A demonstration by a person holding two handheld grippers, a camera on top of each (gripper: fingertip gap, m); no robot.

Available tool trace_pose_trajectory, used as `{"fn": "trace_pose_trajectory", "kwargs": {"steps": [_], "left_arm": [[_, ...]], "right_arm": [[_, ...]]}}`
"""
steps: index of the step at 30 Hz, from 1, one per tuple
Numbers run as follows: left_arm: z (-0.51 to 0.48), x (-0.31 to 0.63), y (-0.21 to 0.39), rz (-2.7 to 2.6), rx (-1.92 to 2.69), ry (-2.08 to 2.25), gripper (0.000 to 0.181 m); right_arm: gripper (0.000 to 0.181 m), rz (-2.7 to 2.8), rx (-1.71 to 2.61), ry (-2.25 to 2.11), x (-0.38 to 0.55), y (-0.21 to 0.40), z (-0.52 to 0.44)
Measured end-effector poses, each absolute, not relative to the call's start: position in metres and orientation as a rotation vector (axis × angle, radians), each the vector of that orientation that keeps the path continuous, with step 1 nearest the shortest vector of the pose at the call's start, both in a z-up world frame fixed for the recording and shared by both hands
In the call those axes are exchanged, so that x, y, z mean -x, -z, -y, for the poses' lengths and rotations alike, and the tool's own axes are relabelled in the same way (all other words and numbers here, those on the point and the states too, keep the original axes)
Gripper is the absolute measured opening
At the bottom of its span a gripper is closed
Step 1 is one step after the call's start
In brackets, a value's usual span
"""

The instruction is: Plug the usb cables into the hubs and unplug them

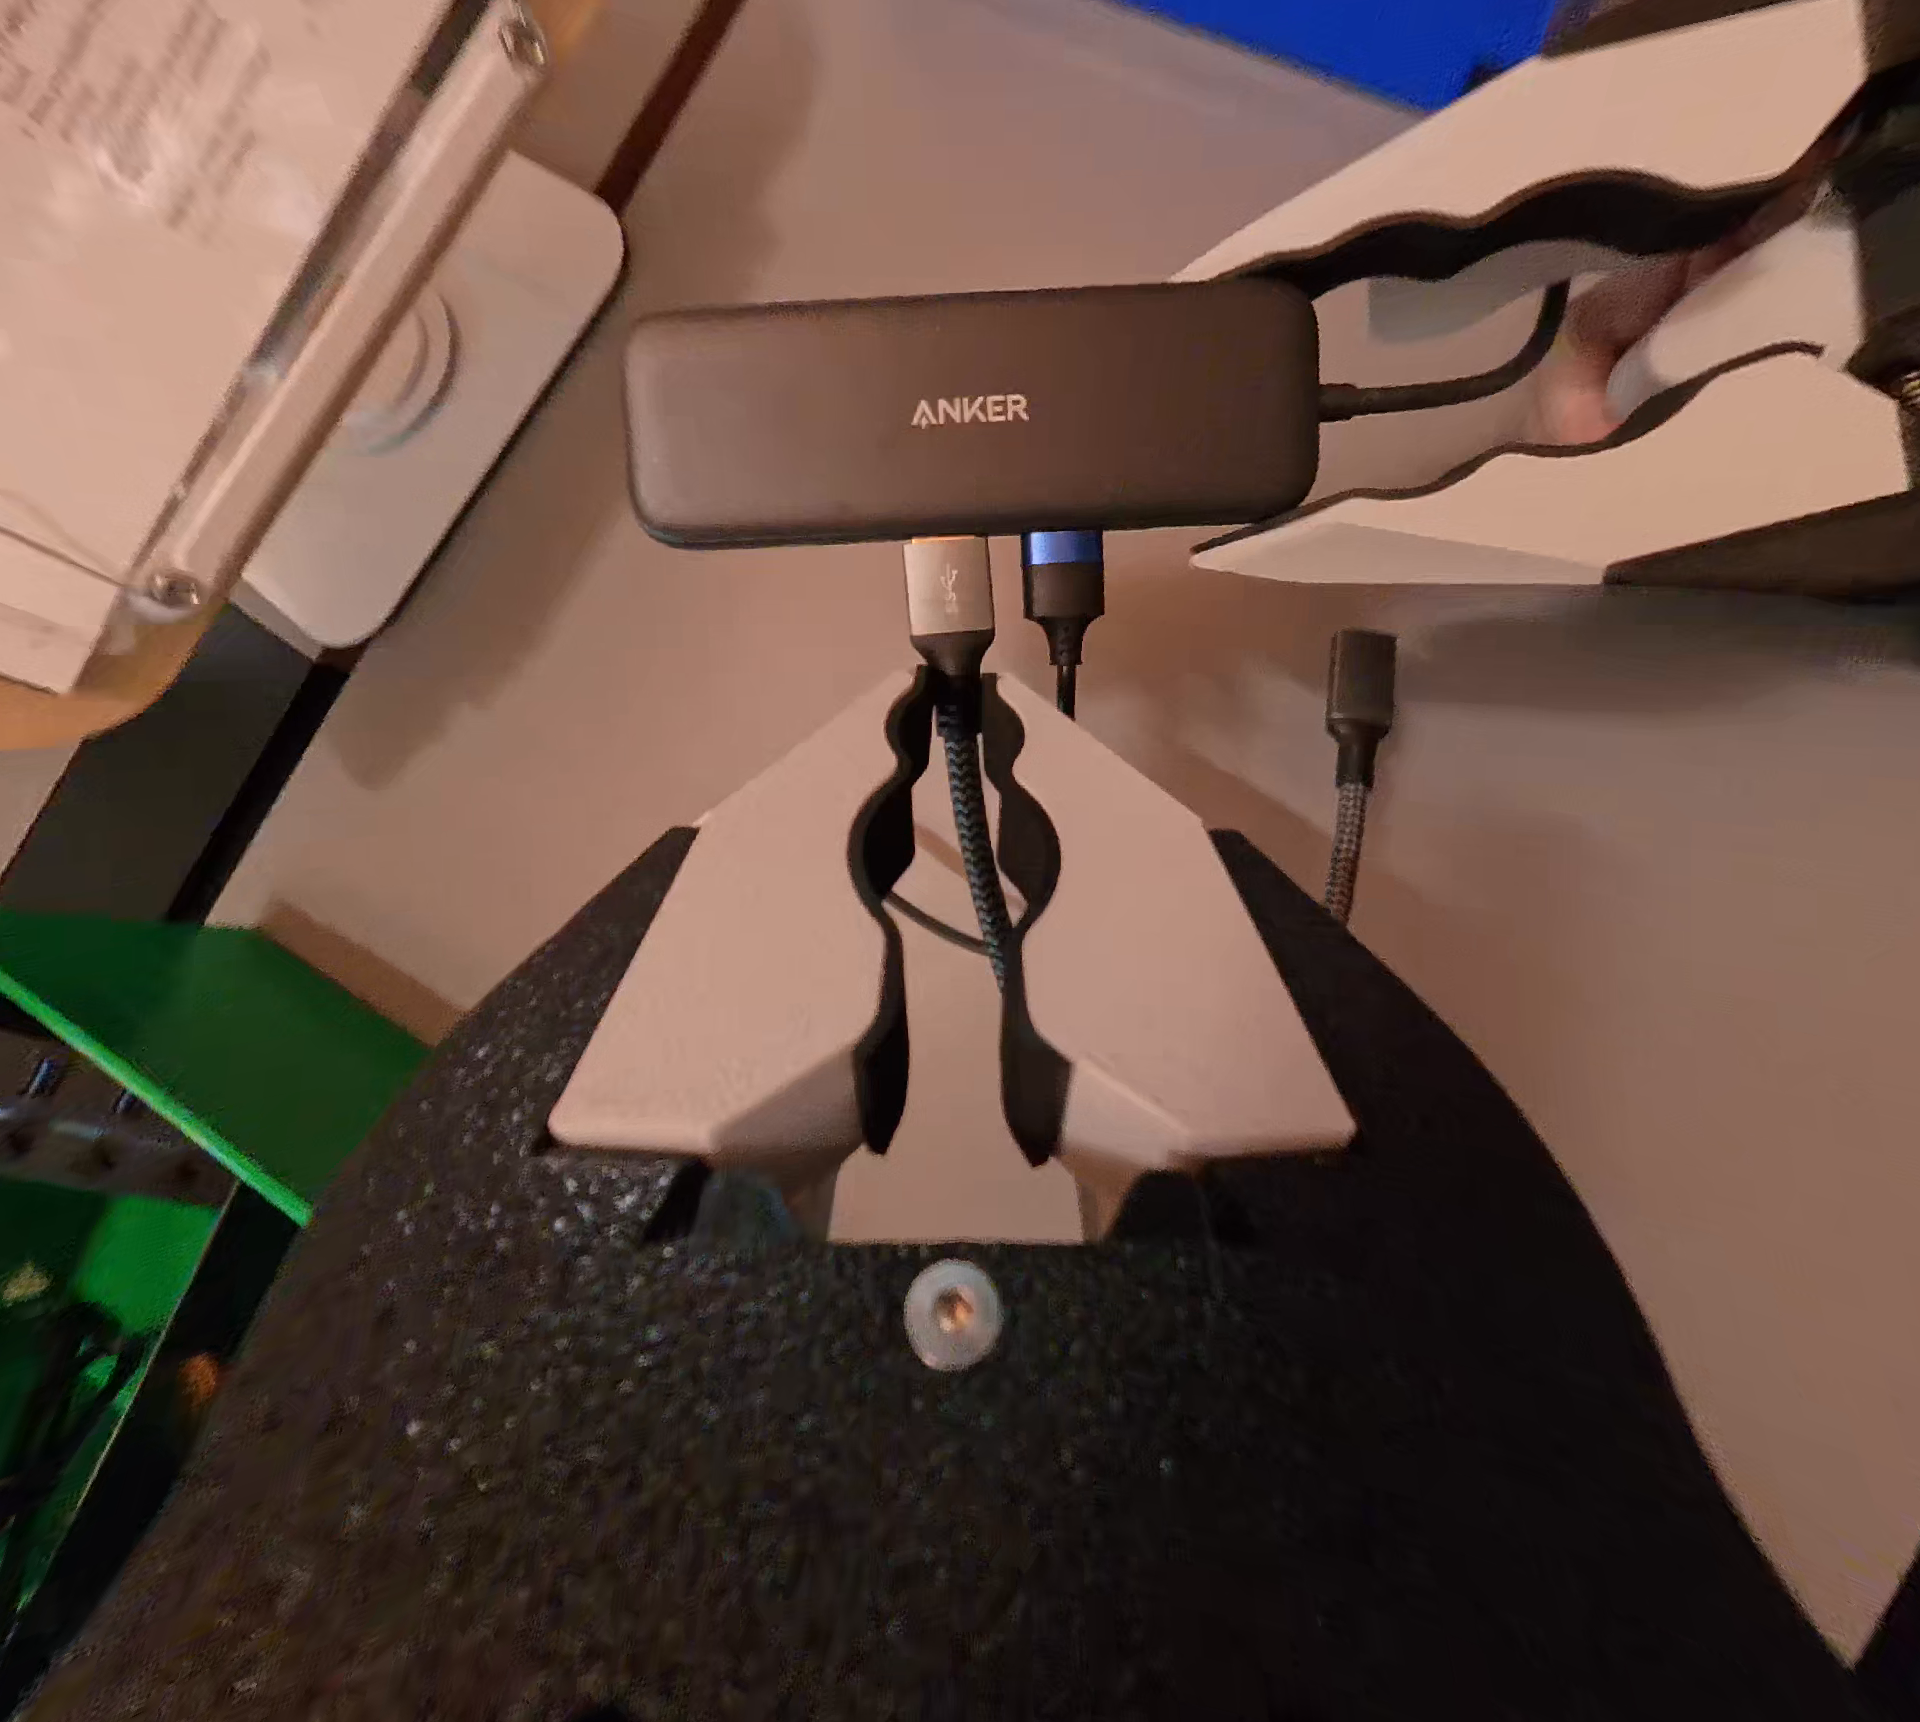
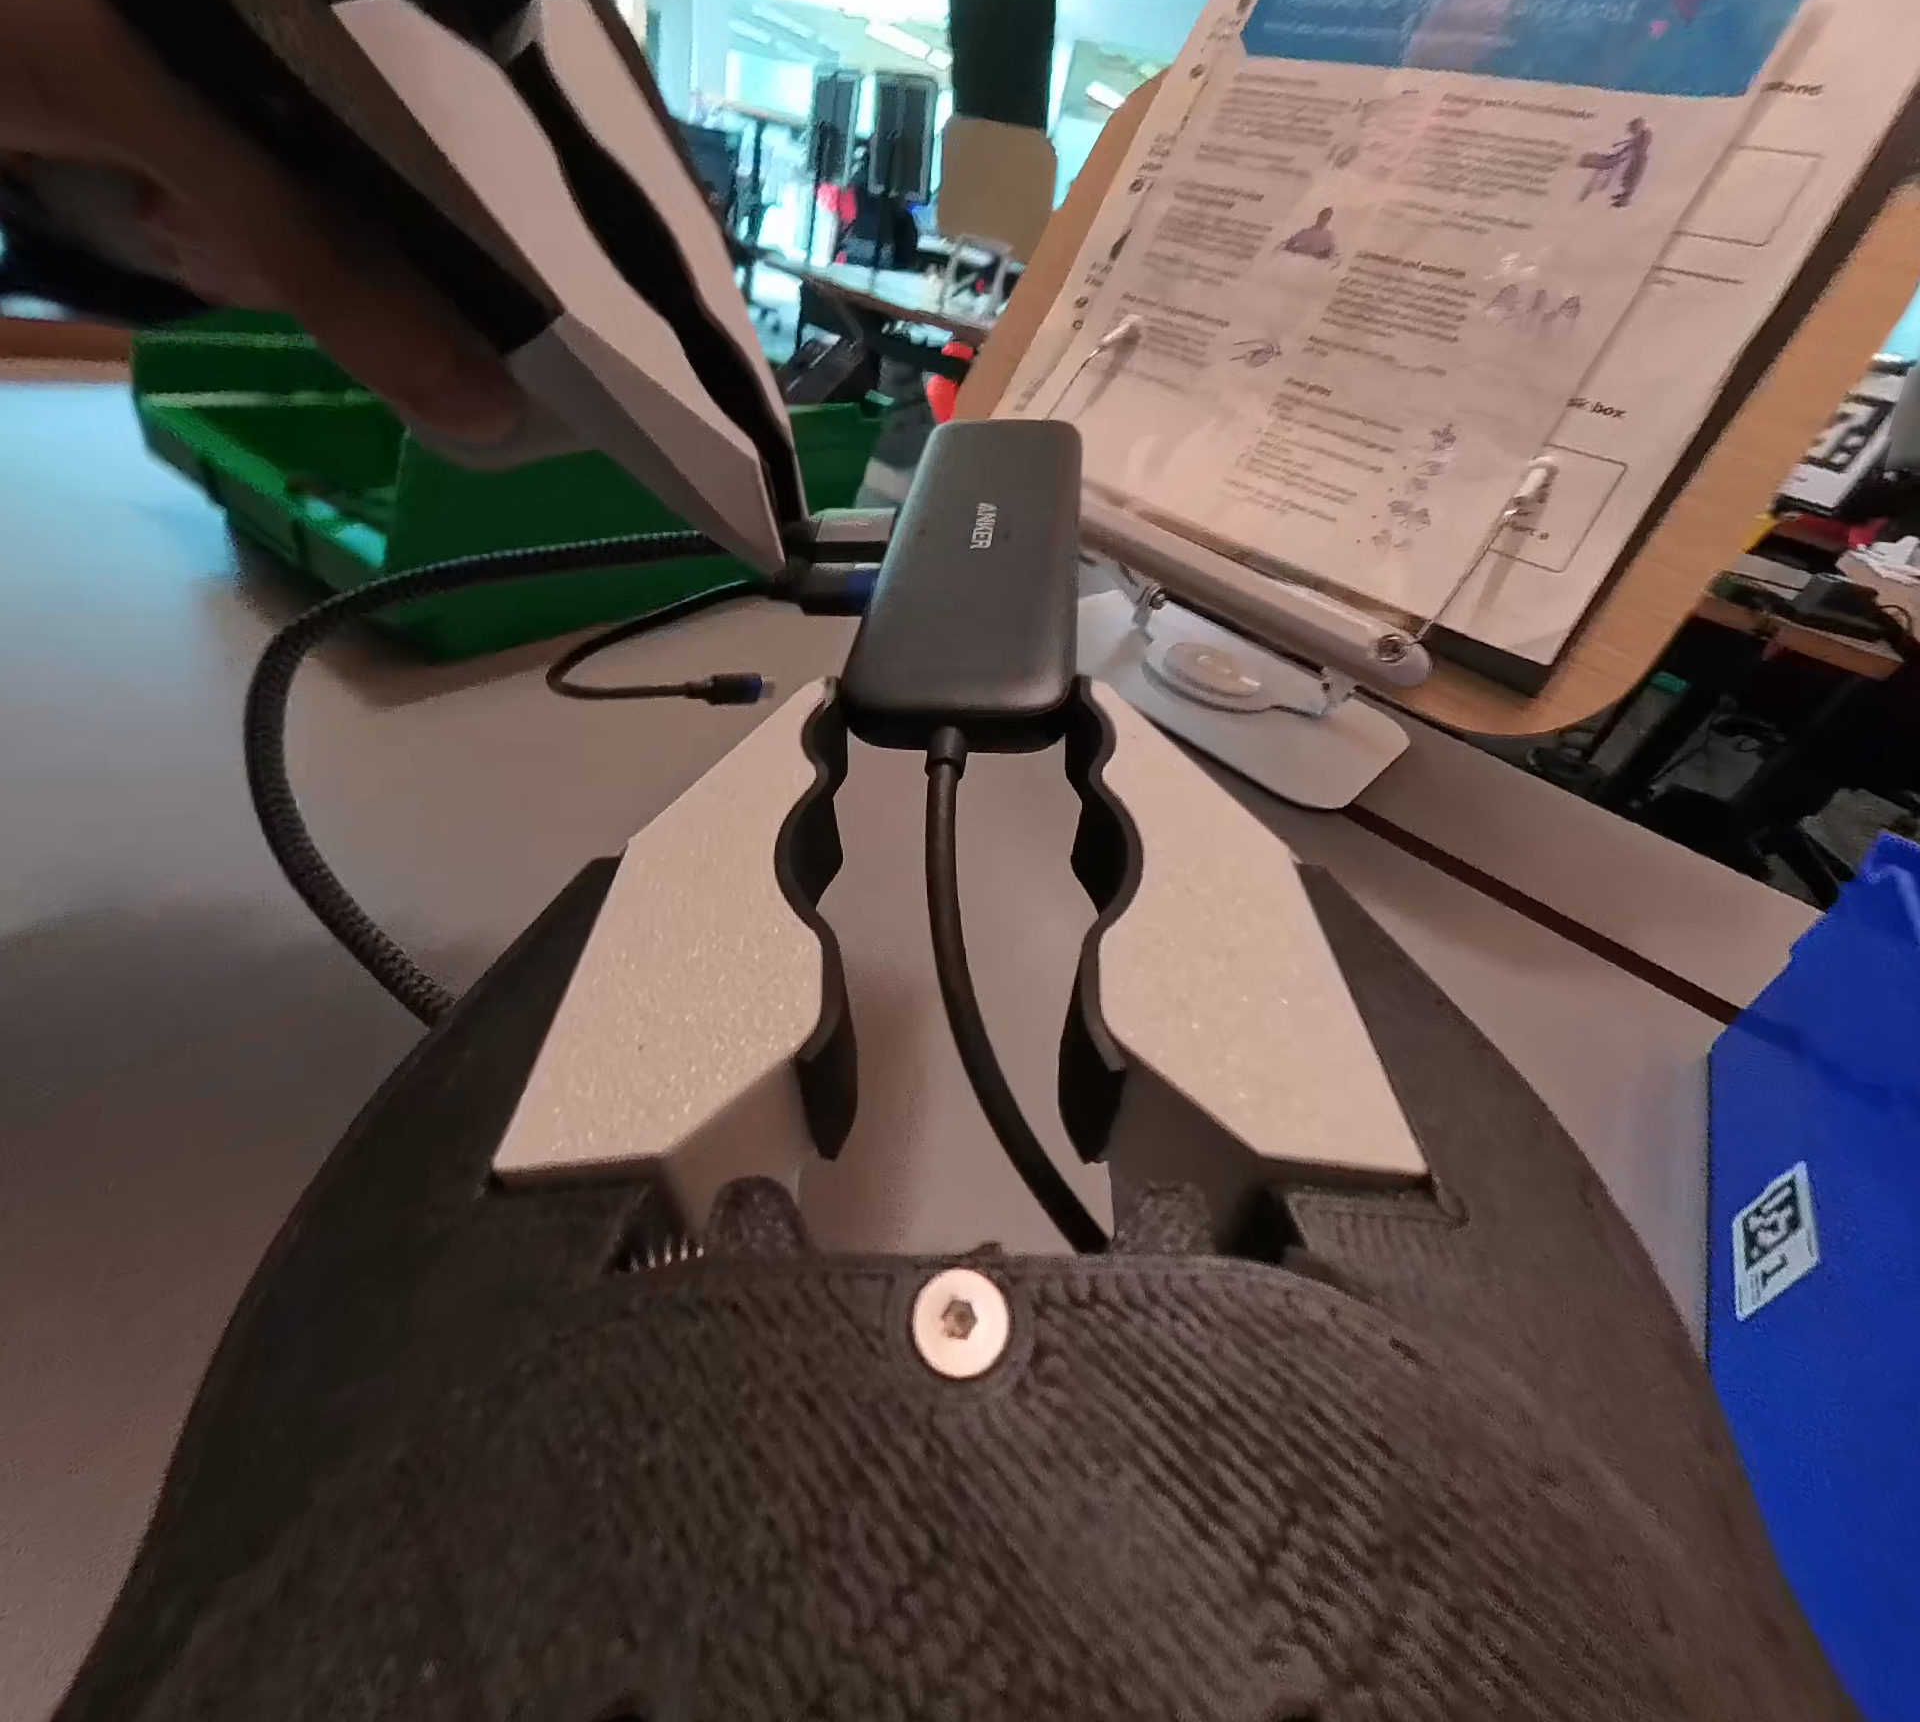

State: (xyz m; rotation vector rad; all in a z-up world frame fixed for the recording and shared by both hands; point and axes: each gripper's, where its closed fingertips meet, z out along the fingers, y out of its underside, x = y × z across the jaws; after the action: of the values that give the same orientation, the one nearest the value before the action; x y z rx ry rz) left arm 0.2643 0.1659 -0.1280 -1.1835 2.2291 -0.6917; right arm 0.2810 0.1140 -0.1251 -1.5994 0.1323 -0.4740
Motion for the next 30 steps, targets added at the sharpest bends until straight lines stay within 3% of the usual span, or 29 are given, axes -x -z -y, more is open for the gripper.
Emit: {"fn": "trace_pose_trajectory", "kwargs": {"steps": [3,5,7,11,22,25,30], "left_arm": [[-0.164,-0.259,0.123,-2.244,1.154,0.742,0.008],[-0.167,-0.254,0.111,-2.208,1.143,0.776,0.029],[-0.175,-0.250,0.092,-2.124,1.144,0.825,0.036],[-0.199,-0.246,0.065,-1.968,1.166,0.880,0.037],[-0.222,-0.245,0.085,-2.016,1.231,0.827,0.035],[-0.220,-0.248,0.097,-2.061,1.234,0.803,0.035],[-0.214,-0.252,0.107,-2.106,1.220,0.796,0.034]], "right_arm": [[0.042,-0.145,1.550,0.441,-0.280,0.117,-0.111],[0.042,-0.160,1.526,0.439,-0.280,0.112,-0.109],[0.042,-0.148,1.504,0.482,-0.283,0.103,-0.103],[0.042,-0.112,1.498,0.634,-0.290,0.071,-0.080],[0.042,-0.094,1.645,1.496,-0.379,-0.068,0.050],[0.042,0.017,1.844,1.687,-0.424,-0.058,0.064],[0.043,0.264,2.291,1.805,-0.488,0.014,0.068]]}}
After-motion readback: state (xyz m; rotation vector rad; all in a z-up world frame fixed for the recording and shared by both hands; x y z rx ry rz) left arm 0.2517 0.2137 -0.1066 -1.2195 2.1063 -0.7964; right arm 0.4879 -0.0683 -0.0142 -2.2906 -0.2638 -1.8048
